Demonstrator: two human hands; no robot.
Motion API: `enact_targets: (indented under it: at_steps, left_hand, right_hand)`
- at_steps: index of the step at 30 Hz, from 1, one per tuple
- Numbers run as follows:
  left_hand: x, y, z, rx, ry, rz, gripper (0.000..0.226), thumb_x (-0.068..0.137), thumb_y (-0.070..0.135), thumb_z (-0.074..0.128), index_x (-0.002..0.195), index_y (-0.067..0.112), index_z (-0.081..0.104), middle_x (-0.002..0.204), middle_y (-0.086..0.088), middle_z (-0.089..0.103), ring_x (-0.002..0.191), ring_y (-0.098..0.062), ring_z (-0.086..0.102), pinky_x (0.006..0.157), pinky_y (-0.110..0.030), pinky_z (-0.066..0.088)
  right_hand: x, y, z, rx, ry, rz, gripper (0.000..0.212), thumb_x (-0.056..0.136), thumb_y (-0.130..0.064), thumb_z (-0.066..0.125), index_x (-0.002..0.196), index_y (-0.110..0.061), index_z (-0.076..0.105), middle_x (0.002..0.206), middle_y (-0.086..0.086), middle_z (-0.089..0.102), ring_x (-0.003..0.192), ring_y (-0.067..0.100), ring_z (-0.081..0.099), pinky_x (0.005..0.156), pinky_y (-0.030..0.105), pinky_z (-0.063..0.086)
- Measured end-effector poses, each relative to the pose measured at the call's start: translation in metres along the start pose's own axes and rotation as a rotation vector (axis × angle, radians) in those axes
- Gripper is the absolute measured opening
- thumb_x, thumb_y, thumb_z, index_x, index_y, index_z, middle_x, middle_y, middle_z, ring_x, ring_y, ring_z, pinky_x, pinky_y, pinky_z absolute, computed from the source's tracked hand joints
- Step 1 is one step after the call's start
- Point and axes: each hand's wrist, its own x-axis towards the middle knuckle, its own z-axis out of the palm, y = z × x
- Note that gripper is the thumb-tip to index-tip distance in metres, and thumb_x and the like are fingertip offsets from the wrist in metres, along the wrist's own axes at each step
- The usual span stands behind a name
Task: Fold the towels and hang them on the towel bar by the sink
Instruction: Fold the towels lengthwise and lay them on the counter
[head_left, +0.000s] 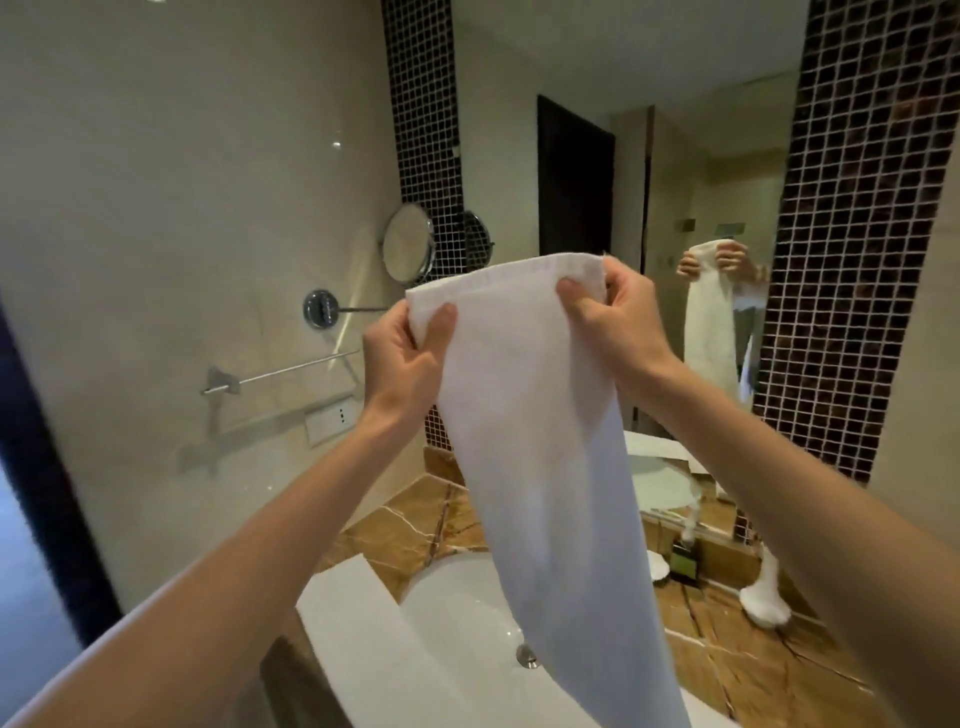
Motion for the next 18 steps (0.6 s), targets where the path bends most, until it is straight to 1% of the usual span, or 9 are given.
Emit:
enact_targets:
  at_steps: [2,4,7,9,12,13,16,18]
  left_hand:
    - [0.008,0.016,-0.002,0.019,0.035,0.008,0.013,0.088,0.028,0.067,0.08,0.018,0.065,0.069,0.012,0.069,0.063,-0.006,0.063,0.055,-0.025,0.053]
    - [0.014,0.029,-0.003,0.012,0.054,0.012,0.014,0.088,0.026,0.067,0.08,0.015,0.065,0.071,0.007,0.068,0.062,-0.007,0.061,0.056,-0.027,0.052]
    - [0.02,0.047,-0.004,-0.009,0.082,0.015,0.015,0.09,0.019,0.065,0.08,0.008,0.064,0.072,-0.001,0.066,0.06,-0.01,0.057,0.055,-0.025,0.051]
    - [0.023,0.056,-0.006,-0.016,0.106,0.009,0.016,0.09,0.017,0.065,0.078,0.007,0.064,0.071,-0.003,0.065,0.06,-0.011,0.056,0.056,-0.026,0.051]
    - [0.029,0.066,-0.009,-0.001,0.147,-0.009,0.017,0.089,0.02,0.067,0.077,0.008,0.066,0.076,-0.009,0.065,0.067,-0.019,0.056,0.063,-0.038,0.053]
    - [0.031,0.069,-0.009,-0.014,0.153,-0.019,0.016,0.089,0.019,0.067,0.075,0.01,0.066,0.076,-0.009,0.065,0.068,-0.02,0.057,0.065,-0.04,0.053]
    - [0.038,0.074,-0.008,-0.067,0.15,-0.03,0.017,0.089,0.016,0.065,0.072,0.012,0.066,0.075,-0.009,0.066,0.067,-0.021,0.058,0.065,-0.039,0.052]
    - [0.042,0.071,-0.008,-0.07,0.149,-0.033,0.016,0.09,0.016,0.065,0.074,0.011,0.066,0.076,-0.011,0.066,0.068,-0.022,0.059,0.066,-0.04,0.053]
  right_hand:
    - [0.007,-0.011,0.003,0.046,-0.004,-0.009,0.005,0.092,-0.024,0.062,0.096,-0.021,0.06,0.088,-0.002,0.064,0.078,0.01,0.062,0.063,0.021,0.053]
    - [0.011,-0.021,0.006,0.076,-0.016,0.002,0.01,0.092,-0.023,0.061,0.101,-0.019,0.06,0.095,0.001,0.065,0.085,0.015,0.064,0.071,0.029,0.056]
    - [0.015,-0.03,0.012,0.118,-0.026,0.028,0.014,0.092,-0.022,0.061,0.105,-0.017,0.06,0.102,0.007,0.066,0.09,0.022,0.065,0.079,0.039,0.057]
    - [0.018,-0.035,0.016,0.145,-0.041,0.04,0.013,0.092,-0.023,0.061,0.105,-0.017,0.06,0.101,0.006,0.066,0.089,0.022,0.066,0.079,0.041,0.058]
    - [0.023,-0.042,0.02,0.191,-0.045,0.041,0.014,0.092,-0.023,0.061,0.105,-0.017,0.061,0.1,0.005,0.067,0.088,0.022,0.067,0.079,0.042,0.059]
    - [0.026,-0.045,0.022,0.206,-0.04,0.04,0.015,0.092,-0.023,0.062,0.105,-0.016,0.061,0.101,0.006,0.067,0.088,0.023,0.067,0.079,0.042,0.059]
    - [0.033,-0.049,0.024,0.226,-0.038,0.033,0.016,0.091,-0.023,0.062,0.105,-0.015,0.061,0.101,0.008,0.067,0.088,0.024,0.068,0.077,0.042,0.059]
    - [0.038,-0.046,0.025,0.243,-0.049,0.024,0.011,0.09,-0.023,0.063,0.101,-0.02,0.061,0.099,0.006,0.067,0.086,0.022,0.069,0.073,0.039,0.06]
